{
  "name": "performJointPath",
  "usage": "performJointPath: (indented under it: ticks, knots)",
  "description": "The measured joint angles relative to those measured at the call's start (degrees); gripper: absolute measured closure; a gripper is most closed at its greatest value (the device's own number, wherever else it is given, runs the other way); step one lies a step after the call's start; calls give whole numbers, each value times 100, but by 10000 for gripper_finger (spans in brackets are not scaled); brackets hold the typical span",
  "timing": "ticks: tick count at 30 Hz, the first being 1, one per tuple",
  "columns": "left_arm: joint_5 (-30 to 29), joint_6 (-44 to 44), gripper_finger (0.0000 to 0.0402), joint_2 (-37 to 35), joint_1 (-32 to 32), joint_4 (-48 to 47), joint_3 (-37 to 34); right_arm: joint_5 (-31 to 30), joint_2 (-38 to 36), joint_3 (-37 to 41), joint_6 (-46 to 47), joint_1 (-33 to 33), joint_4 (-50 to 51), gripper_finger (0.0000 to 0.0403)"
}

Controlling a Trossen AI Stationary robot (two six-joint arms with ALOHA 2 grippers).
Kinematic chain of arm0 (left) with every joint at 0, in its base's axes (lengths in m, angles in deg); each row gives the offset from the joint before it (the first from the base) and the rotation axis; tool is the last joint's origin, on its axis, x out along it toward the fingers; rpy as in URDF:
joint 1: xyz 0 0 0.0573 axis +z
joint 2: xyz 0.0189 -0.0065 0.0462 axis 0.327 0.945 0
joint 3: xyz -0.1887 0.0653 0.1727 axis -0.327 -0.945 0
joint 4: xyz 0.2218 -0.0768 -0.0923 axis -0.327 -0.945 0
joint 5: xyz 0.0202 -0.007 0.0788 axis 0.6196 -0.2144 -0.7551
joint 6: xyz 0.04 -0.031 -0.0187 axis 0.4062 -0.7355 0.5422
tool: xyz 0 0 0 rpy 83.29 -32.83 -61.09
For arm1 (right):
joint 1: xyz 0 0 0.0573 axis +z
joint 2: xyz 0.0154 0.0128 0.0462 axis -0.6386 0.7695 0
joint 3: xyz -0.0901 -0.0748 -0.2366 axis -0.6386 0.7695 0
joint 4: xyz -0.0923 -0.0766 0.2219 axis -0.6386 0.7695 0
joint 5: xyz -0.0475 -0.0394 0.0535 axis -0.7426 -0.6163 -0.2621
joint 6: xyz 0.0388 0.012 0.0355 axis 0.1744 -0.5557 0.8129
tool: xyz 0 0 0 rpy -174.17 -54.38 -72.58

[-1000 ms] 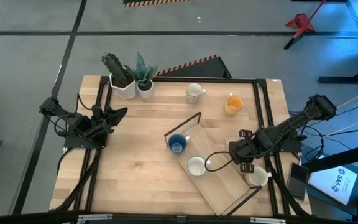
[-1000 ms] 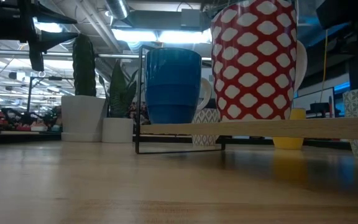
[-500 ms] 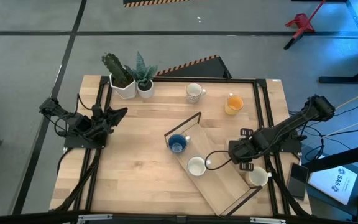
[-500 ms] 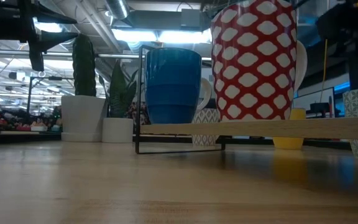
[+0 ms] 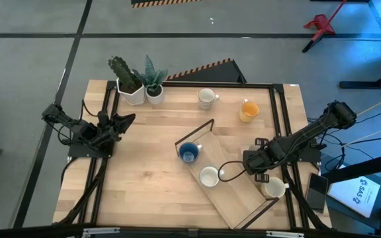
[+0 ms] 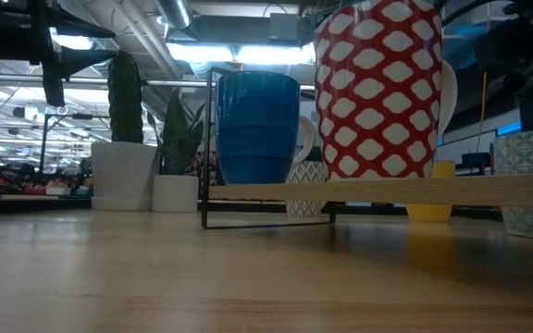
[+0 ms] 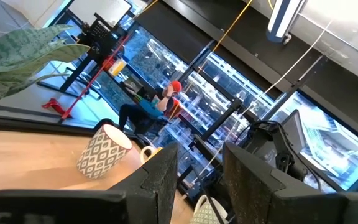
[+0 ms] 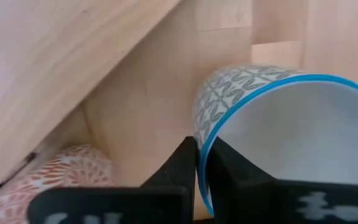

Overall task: Place coffee mugs
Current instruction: Put the green patterned mug on the shelf

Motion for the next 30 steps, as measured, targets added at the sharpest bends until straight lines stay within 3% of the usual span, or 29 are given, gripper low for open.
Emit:
performJointPath:
  ticks: [4, 10, 15, 23, 30]
  knots:
    - [-8, 18, 280, 0, -2, 2, 0, -141, 2, -257, 17, 2, 324, 397]
    - [-15, 16, 280, 0, -1, 3, 0, -663, 0, -1409, -30, 0, 1393, 399]
    - [-17, 16, 280, 0, 0, 2, 0, -472, 217, -2555, -566, 20, 1595, 401]
    - [-10, 16, 280, 0, -2, 4, 0, 101, 1584, -4647, -1634, 523, 1930, 401]
    - [-7, 16, 280, 2, -2, 4, 0, 89, 2889, -6375, -1328, 1270, 2518, 402]
